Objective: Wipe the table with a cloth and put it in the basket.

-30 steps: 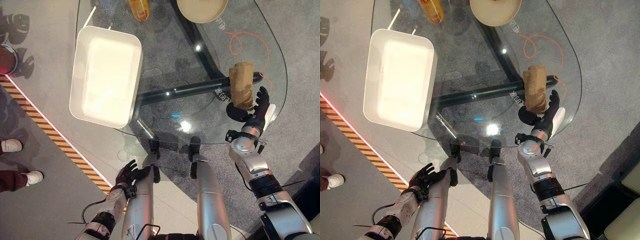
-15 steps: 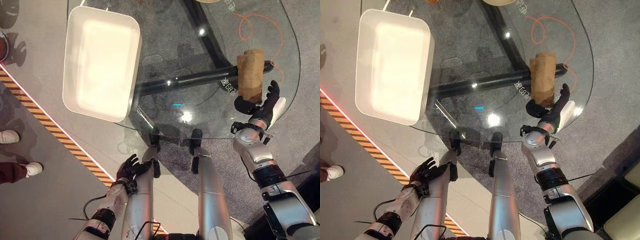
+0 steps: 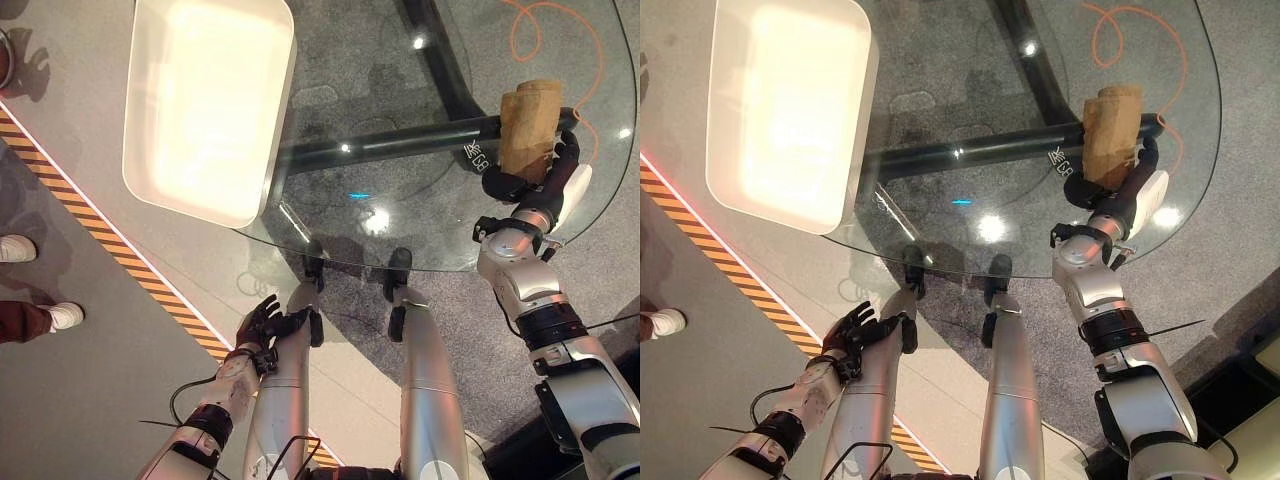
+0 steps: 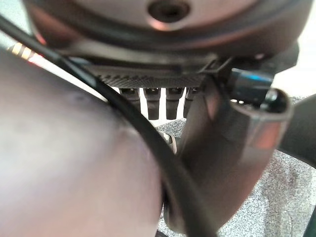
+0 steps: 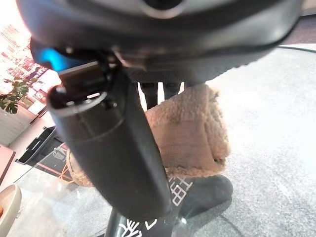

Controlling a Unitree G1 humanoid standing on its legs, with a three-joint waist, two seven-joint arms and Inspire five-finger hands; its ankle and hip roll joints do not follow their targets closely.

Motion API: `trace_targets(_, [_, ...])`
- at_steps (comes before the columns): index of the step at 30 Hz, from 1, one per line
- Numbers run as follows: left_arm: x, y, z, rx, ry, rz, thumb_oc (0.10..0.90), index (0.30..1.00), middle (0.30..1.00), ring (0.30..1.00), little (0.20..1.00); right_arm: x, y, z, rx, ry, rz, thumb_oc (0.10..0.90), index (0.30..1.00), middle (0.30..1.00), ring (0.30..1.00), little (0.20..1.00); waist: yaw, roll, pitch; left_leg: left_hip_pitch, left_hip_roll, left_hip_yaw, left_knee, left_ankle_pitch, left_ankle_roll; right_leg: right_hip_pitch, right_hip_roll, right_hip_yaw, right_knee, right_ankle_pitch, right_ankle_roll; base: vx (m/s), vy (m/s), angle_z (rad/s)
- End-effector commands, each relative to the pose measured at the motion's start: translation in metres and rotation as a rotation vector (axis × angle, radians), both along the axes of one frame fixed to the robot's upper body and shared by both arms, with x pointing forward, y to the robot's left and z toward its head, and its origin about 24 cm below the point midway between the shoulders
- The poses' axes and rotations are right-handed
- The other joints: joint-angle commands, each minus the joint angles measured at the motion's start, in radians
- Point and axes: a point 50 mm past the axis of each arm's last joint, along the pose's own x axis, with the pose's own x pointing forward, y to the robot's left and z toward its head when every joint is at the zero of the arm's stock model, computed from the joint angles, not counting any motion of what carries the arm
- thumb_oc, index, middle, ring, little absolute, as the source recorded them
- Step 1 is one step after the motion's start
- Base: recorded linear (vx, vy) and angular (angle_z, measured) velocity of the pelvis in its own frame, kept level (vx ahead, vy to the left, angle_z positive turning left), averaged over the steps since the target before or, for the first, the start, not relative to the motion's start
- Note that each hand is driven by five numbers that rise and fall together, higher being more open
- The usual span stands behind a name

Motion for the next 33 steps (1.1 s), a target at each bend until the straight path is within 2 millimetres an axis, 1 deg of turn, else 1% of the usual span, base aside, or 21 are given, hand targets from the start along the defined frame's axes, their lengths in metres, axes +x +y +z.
trace_targets(1, [-0.052,-0.004,-0.043,0.031,0.223,-0.004,0.8,0.9,0.9,0.9,0.9,-0.004,-0.021,0.024,-0.056,-0.057,-0.053,0.8,0.9,0.9,0.9,0.9,-0.005,0.032,-0.017,-0.056,-0.06,-0.007,0.176,-0.16,0.019,-0.03,0.037,-0.063,-0.131,0.134,-0.004,0.0,0.0,0.0])
trace_targets(7, [-0.05,-0.002,-0.042,0.037,0.22,-0.005,0.8,0.9,0.9,0.9,0.9,0.001,-0.023,0.016,-0.002,0.016,-0.052,0.8,0.9,0.9,0.9,0.9,-0.001,0.035,-0.017,-0.068,-0.058,-0.009,0.174,-0.156,0.015,-0.043,0.038,-0.064,-0.129,0.137,-0.005,0.0,-0.003,0.02])
trace_targets(12, [-0.049,-0.005,-0.042,0.036,0.213,-0.015,0.8,0.9,0.9,0.9,0.9,0.003,-0.031,0.005,0.033,0.07,-0.111,0.8,0.9,0.9,0.9,0.9,0.002,0.039,-0.017,-0.076,-0.059,-0.009,0.174,-0.155,0.014,-0.049,0.037,-0.068,-0.132,0.14,-0.007,0.0,0.0,0.0])
trace_targets(17, [-0.048,-0.007,-0.042,0.035,0.207,-0.019,0.8,0.9,0.9,0.9,0.9,0.004,-0.032,0.001,0.031,0.101,-0.127,0.8,0.9,0.9,0.9,0.9,0.003,0.042,-0.017,-0.079,-0.062,-0.01,0.17,-0.154,0.014,-0.054,0.04,-0.068,-0.133,0.142,-0.007,0.0,0.0,0.0])
trace_targets(22, [-0.047,-0.008,-0.041,0.035,0.204,-0.022,0.8,0.9,0.9,0.9,0.9,0.005,-0.034,-0.009,0.051,0.181,-0.124,0.8,0.9,0.9,0.9,0.9,0.003,0.041,-0.017,-0.076,-0.063,-0.01,0.168,-0.154,0.013,-0.05,0.042,-0.068,-0.137,0.143,-0.006,0.0,0.0,0.0])
trace_targets(23, [-0.046,-0.007,-0.041,0.036,0.202,-0.025,0.8,0.9,0.9,0.9,0.9,0.005,-0.032,-0.016,0.066,0.221,-0.107,0.8,0.9,0.9,0.9,0.9,0.004,0.04,-0.017,-0.075,-0.063,-0.009,0.166,-0.153,0.014,-0.049,0.042,-0.069,-0.14,0.143,-0.006,0.0,0.0,0.0])
trace_targets(27, [-0.047,-0.007,-0.041,0.036,0.201,-0.023,0.8,0.9,0.9,0.9,0.9,0.005,-0.029,-0.027,0.074,0.285,-0.065,0.8,0.9,0.9,0.9,0.9,0.005,0.038,-0.017,-0.072,-0.066,-0.009,0.164,-0.154,0.015,-0.044,0.041,-0.071,-0.144,0.143,-0.006,0.0,0.0,0.0])
trace_targets(28, [-0.047,-0.006,-0.041,0.037,0.201,-0.022,0.8,0.9,0.9,0.9,0.9,0.005,-0.025,-0.032,0.078,0.305,-0.04,0.8,0.9,0.9,0.9,0.9,0.005,0.035,-0.017,-0.069,-0.066,-0.009,0.164,-0.154,0.015,-0.042,0.042,-0.072,-0.144,0.142,-0.007,0.0,0.0,0.0])
trace_targets(33, [-0.048,-0.005,-0.041,0.031,0.199,-0.016,0.8,0.9,0.9,0.9,0.9,0.003,-0.014,-0.044,0.088,0.325,0.014,0.8,0.9,0.9,0.9,0.9,0.001,0.028,-0.017,-0.063,-0.067,-0.008,0.16,-0.152,0.015,-0.036,0.046,-0.069,-0.145,0.141,-0.004,0.0,0.0,0.0])
